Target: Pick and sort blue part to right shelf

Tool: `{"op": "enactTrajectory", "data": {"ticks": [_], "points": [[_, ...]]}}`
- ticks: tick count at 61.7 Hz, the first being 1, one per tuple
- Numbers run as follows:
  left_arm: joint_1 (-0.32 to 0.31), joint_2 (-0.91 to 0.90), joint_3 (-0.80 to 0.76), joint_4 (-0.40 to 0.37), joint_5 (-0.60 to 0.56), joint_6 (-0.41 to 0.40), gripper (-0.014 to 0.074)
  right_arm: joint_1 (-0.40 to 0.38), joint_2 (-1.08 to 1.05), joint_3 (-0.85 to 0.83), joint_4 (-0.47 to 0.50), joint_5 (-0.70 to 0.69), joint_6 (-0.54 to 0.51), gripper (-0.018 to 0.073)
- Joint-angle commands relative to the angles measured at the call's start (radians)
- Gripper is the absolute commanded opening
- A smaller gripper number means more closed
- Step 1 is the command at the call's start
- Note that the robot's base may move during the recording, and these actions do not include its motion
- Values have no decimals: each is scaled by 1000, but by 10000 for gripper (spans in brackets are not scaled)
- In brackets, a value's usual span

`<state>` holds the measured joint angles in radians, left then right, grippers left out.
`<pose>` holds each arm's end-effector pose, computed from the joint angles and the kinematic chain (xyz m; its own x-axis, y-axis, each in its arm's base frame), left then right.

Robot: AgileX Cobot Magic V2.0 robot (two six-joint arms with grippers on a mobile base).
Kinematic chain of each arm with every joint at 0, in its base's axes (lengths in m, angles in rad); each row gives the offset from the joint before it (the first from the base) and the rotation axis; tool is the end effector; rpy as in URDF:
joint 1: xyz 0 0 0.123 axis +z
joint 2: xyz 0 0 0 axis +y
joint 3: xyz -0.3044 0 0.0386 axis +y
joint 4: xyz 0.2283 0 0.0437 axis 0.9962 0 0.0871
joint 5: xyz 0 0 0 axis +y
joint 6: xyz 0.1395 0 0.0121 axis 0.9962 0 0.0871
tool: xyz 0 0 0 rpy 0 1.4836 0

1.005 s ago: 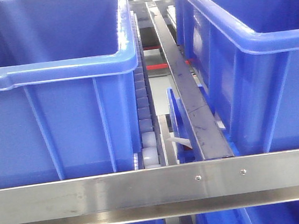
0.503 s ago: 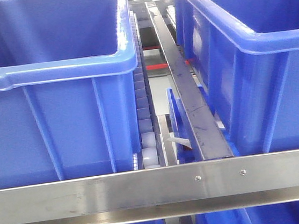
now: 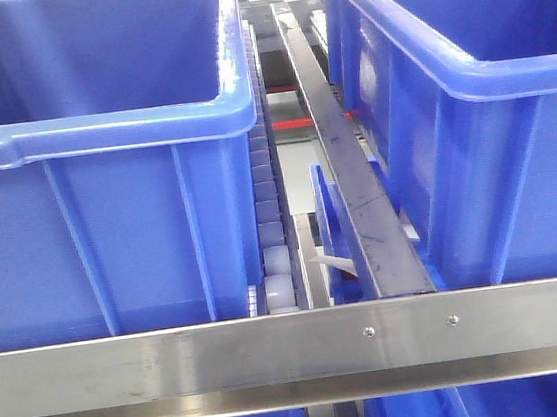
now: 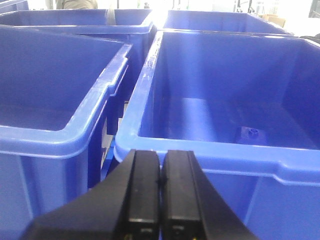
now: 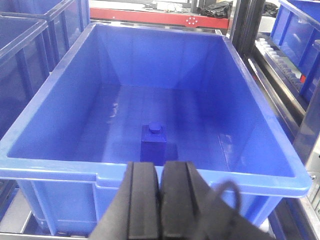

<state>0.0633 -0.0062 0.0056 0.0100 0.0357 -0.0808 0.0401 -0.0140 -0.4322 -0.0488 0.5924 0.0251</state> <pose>0.0633 0.0041 0.2107 0.0563 -0.0673 -0.9961 -0.0598 0.9957 -0.0707 0.0220 -0.0029 0.2870 -0.0582 -0.0177 -0.9981 -0.0138 0.9998 -0.0170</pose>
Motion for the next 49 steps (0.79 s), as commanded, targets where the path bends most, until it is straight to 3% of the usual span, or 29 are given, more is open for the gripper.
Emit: {"op": "enactTrajectory", "data": {"ticks": [1, 13, 32, 49], "points": [[0, -21, 26, -10, -96, 1, 125, -1, -11, -22, -3, -92, -3, 38], [0, -21, 26, -10, -96, 1, 125, -1, -11, 79, 2, -196, -3, 38], [0, -21, 26, -10, -96, 1, 125, -1, -11, 444, 67, -707, -3, 38], [0, -21, 26, -10, -96, 1, 125, -1, -19, 441, 75, -637, -4, 38]]}}
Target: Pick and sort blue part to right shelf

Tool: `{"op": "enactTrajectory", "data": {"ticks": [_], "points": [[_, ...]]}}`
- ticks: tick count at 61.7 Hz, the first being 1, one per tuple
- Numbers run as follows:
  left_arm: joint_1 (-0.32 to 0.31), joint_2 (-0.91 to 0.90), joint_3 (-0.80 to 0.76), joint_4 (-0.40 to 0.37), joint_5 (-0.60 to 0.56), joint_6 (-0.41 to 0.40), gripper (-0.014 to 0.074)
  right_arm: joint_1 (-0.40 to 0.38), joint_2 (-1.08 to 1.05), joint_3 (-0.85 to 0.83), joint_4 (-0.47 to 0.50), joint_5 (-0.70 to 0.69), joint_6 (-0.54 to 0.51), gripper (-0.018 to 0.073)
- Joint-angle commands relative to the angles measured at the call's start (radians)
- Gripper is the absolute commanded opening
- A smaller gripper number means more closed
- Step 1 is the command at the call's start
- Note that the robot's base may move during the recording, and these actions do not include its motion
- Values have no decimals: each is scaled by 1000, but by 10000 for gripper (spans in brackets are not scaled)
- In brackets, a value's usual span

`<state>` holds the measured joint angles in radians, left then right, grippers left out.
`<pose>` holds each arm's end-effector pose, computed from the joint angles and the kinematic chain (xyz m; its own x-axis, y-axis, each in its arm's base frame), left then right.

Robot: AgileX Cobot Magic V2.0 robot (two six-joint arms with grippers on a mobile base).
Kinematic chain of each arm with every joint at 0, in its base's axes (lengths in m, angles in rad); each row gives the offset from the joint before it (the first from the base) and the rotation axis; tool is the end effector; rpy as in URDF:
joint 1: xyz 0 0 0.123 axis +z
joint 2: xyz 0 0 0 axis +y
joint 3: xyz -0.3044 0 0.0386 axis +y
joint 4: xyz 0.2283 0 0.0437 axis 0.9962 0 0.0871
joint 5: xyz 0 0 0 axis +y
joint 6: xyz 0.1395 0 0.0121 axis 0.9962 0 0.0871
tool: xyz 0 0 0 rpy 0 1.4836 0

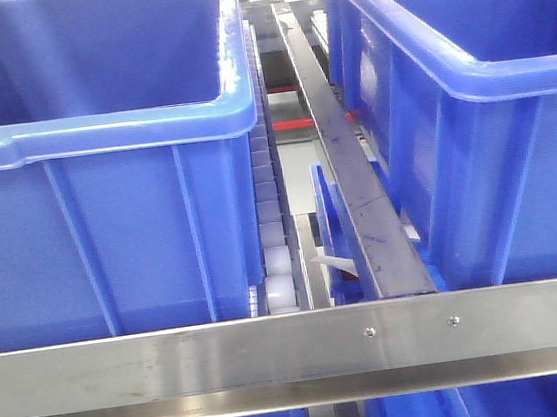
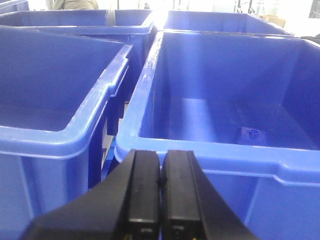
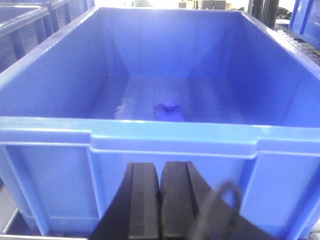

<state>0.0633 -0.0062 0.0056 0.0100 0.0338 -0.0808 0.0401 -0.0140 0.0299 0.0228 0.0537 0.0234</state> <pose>0.0633 0.0041 0.2110 0.0582 -0.0672 -0.9960 -0.0596 0.9957 -0.0707 0.0640 0.0027 0.1998 0.0157 0.0468 -0.9988 -0.0421 0.9980 0.0461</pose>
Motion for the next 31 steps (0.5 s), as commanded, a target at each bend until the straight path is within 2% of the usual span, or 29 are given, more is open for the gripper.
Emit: {"op": "enactTrajectory", "data": {"ticks": [1, 31], "points": [[0, -21, 26, -10, -94, 1, 125, -1, -19, -21, 3, -98, -3, 38], [0, -21, 26, -10, -94, 1, 125, -1, -19, -21, 3, -80, -3, 38]]}}
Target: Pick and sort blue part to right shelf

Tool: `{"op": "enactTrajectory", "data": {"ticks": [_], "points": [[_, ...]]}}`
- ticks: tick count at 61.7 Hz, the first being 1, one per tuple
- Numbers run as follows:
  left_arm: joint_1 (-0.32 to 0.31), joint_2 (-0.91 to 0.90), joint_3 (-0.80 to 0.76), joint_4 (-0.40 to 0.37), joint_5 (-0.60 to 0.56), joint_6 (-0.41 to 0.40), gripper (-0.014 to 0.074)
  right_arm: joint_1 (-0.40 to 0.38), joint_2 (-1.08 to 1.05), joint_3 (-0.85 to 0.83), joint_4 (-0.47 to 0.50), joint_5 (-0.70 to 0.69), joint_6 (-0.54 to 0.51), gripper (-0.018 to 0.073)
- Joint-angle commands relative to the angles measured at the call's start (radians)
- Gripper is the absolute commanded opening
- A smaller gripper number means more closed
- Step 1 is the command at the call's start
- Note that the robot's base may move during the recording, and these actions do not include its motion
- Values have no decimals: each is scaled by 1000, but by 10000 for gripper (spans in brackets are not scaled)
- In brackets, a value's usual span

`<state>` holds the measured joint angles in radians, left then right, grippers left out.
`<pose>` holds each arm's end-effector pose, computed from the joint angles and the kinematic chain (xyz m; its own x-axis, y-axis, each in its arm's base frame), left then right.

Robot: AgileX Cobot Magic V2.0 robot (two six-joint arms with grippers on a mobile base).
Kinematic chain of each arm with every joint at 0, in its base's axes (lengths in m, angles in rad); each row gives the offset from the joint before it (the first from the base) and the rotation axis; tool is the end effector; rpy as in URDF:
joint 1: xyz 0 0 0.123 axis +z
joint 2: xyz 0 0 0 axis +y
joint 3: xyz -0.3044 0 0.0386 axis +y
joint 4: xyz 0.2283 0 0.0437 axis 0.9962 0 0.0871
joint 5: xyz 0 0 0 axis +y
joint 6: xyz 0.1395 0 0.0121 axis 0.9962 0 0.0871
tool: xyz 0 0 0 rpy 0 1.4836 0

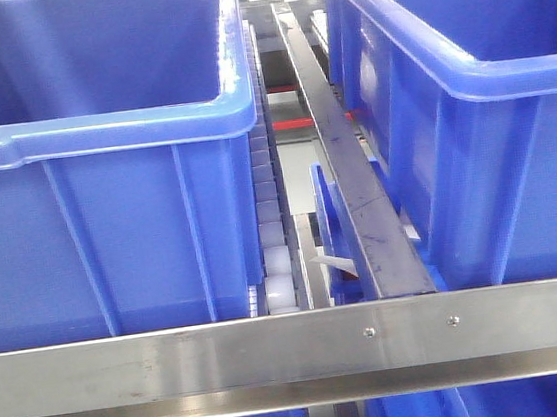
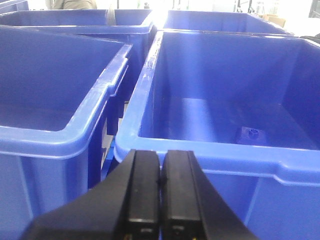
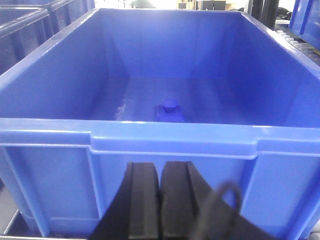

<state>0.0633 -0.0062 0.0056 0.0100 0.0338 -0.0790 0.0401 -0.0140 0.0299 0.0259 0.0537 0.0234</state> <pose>0.0633 0.0041 0.2110 0.0581 -0.0654 -0.9962 -0.0597 0.9958 -0.0689 0.0640 0.0028 0.1998 0.0155 0.0499 -0.9986 -0.0423 0.9979 0.0492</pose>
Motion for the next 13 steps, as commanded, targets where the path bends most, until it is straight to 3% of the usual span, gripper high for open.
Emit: {"op": "enactTrajectory", "data": {"ticks": [1, 13], "points": [[0, -21, 26, -10, -94, -1, 125, -1, -19, -21, 0, -80, -3, 38], [0, -21, 26, -10, -94, -1, 125, -1, -19, -21, 0, -79, -3, 38]]}}
